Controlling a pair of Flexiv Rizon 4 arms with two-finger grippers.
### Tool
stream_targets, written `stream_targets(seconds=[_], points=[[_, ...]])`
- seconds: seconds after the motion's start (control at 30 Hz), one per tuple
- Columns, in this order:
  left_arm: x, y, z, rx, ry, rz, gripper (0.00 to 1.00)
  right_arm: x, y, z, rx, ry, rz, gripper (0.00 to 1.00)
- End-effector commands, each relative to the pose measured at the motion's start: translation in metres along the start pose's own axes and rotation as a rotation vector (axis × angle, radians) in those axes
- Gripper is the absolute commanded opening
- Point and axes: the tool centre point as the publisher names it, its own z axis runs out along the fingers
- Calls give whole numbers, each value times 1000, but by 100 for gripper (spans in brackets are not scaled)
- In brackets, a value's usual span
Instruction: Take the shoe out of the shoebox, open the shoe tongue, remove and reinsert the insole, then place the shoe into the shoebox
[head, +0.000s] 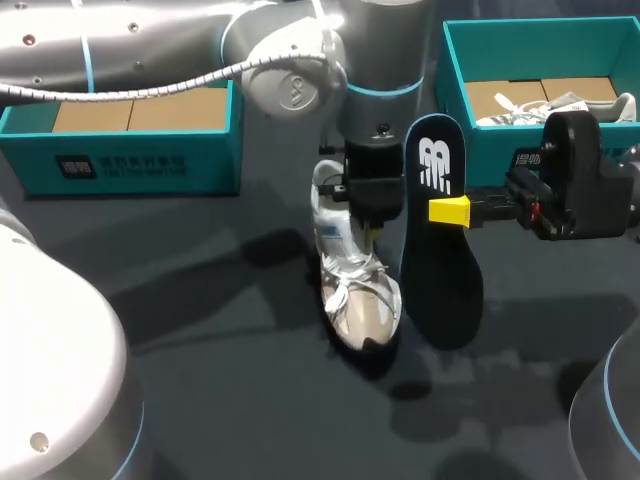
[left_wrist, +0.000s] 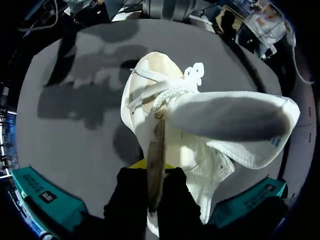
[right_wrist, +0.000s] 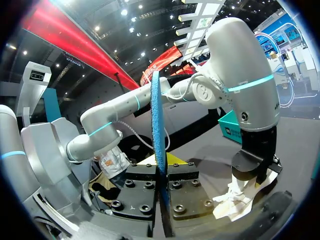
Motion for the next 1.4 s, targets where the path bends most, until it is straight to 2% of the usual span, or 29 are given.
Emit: stream_targets(seconds=[0.03,0.7,1.17,1.2,1.23,1.3,1.33,1.37,1.4], points=[[1,-4,0,1,0,30,0,0,-1,1,1,-2,1,0],[-8,-10,28,90,50,81,0,0,-1,1,1,-2,1,0],[-18,-7,50,109,103,86,0,0,-1,1,1,-2,1,0],[-19,-6,51,110,105,84,17,0,-1,1,1,-2,1,0],[-19,-6,51,110,106,83,39,0,-1,1,1,-2,1,0],[-19,-5,51,110,104,78,67,0,-1,1,1,-2,1,0],[-19,-4,50,111,99,74,87,0,-1,1,1,-2,1,0],[-20,-4,48,111,94,72,100,0,-1,1,1,-2,1,0],[-20,-4,47,110,92,70,100,0,-1,1,1,-2,1,0]])
